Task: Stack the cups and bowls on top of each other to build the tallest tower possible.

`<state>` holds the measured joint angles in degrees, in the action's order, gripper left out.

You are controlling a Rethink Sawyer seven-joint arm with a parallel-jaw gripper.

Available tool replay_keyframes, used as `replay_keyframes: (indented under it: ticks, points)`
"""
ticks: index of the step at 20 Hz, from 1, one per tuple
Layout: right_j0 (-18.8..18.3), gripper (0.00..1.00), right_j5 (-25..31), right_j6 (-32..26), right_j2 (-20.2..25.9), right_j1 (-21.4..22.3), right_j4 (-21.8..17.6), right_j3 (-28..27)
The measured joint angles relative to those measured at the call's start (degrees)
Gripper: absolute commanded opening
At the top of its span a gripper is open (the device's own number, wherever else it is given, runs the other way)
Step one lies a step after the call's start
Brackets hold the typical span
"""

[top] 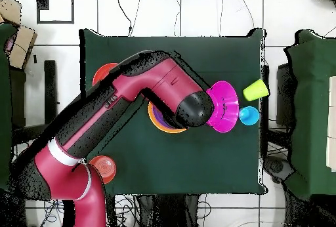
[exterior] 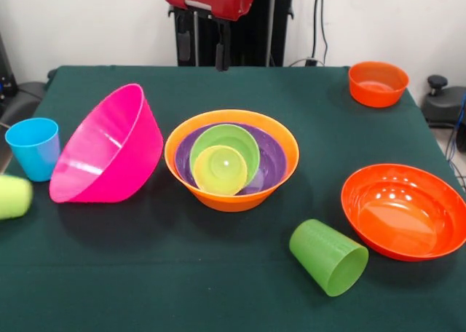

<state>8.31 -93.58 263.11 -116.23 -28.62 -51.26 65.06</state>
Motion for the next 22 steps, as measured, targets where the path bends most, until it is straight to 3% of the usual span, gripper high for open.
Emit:
replay_keyframes:
  ticks: [22]
  points:
    - [0.1, 1.0, 0.0, 0.0, 0.8, 1.7, 0.0, 0.1]
